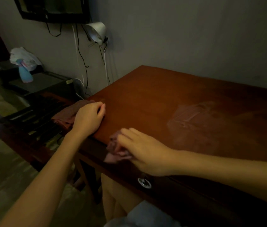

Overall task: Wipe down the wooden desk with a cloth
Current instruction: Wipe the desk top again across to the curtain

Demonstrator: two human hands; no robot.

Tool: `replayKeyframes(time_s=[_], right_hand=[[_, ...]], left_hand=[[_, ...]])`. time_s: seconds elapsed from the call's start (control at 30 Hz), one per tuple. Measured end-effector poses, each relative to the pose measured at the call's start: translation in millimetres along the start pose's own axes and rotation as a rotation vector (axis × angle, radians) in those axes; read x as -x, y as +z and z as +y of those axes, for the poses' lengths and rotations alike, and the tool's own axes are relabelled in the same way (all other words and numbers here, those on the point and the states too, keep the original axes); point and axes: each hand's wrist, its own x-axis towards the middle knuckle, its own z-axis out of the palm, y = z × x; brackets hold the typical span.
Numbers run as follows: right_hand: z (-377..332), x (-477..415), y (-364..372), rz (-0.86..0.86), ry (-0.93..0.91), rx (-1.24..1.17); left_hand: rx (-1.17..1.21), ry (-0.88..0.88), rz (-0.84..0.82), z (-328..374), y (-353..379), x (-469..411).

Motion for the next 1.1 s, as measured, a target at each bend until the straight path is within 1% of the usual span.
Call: replayKeyframes(time_s=[0.07, 0.17, 0.2, 0.23, 0.27, 0.33, 0.4, 0.43, 0.47, 0.5, 0.57, 0.67, 0.73, 0.77, 0.8, 0.83, 0.9, 0.93, 0.97, 1.0, 1.03, 1.1], right_hand=[[31, 17, -17, 0.028, 0.083, 0.014], [91, 2, -34, 0.086, 0.419, 0.118], [100, -11, -33, 0.098, 0.477, 0.153], [99, -24, -27, 0.106, 0.493, 0.200], [90, -36, -19, 0.107, 0.480, 0.224], [55, -40, -1, 0.116, 0.323, 0.221], [18, -15, 5, 0.103, 0.120, 0.135], [11, 3, 2, 0.062, 0.044, 0.079], [14, 19, -6, 0.025, 0.005, 0.035], [25, 30, -15, 0.022, 0.005, 0.034], [61, 35, -31, 0.065, 0.087, 0.097], [113, 4, -40, 0.104, 0.410, 0.177], [107, -24, -26, 0.110, 0.495, 0.223], [89, -32, -16, 0.106, 0.474, 0.207], [65, -32, -6, 0.113, 0.391, 0.178], [38, -24, 1, 0.130, 0.269, 0.141], [0, 7, 4, 0.067, 0.041, 0.055], [-3, 22, -3, 0.003, -0.015, 0.012], [5, 32, -12, -0.025, -0.019, -0.009], [20, 36, -20, -0.010, -0.001, 0.020], [40, 33, -28, 0.026, 0.050, 0.070], [83, 11, -36, 0.066, 0.236, 0.172]], left_hand=[[-0.019, 0.018, -0.016, 3, 1, 2], [-0.029, 0.073, -0.122, 16, -2, 1], [-0.019, 0.090, -0.165, 23, -1, -1], [-0.012, 0.103, -0.186, 29, 0, -1], [-0.010, 0.107, -0.181, 34, 3, -1], [-0.002, 0.085, -0.119, 37, 8, 0], [0.024, 0.075, -0.070, 34, 13, 3], [0.027, 0.082, -0.059, 33, 14, 4], [0.024, 0.084, -0.056, 33, 14, 5], [0.014, 0.083, -0.057, 34, 14, 5], [-0.021, 0.087, -0.055, 37, 14, 4], [-0.026, 0.087, -0.060, 40, 13, 4], [0.000, 0.077, -0.069, 38, 12, 4], [0.004, 0.077, -0.066, 37, 12, 4], [0.003, 0.078, -0.057, 36, 11, 4], [0.007, 0.078, -0.051, 35, 11, 5], [0.020, 0.073, -0.054, 35, 12, 4], [0.019, 0.068, -0.059, 36, 12, 4], [0.018, 0.063, -0.063, 36, 12, 4], [0.026, 0.059, -0.066, 37, 12, 4], [0.041, 0.054, -0.072, 38, 12, 4], [0.083, 0.030, -0.082, 39, 10, 4]])
